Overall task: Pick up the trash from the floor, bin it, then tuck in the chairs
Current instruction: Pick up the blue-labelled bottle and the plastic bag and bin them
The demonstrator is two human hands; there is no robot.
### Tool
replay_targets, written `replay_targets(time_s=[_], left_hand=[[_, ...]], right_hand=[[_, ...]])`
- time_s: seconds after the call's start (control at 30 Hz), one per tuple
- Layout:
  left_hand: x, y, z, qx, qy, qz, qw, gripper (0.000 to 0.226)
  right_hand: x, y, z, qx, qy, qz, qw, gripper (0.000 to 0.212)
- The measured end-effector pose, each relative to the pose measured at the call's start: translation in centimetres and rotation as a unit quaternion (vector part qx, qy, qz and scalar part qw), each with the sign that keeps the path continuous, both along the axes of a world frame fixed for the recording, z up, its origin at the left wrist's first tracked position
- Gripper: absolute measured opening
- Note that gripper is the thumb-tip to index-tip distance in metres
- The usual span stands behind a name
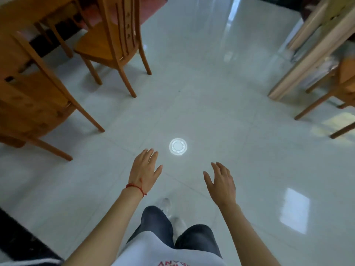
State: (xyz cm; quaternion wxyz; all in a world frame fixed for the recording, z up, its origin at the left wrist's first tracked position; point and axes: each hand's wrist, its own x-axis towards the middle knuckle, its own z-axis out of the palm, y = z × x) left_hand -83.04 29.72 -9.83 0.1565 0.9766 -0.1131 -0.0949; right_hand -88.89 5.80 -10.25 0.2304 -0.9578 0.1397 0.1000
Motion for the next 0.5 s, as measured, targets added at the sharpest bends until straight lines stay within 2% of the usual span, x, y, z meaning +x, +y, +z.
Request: replay_targets(time_s=[0.2, 0.5], left_hand=[[7.1, -3.5, -0.4, 0.007, -0.002, -0.134, 0.991, 0.056], [15.5, -8.9, -1.2, 0.020, -0.003, -0.221, 0.975, 0.055]], right_hand=[[1.4, -1.7, -0.3, -0.002, -0.015, -0.134, 0.991, 0.048], [6.1, -5.2, -1.2, -0.014, -0.039, -0.215, 0.976, 0.046]])
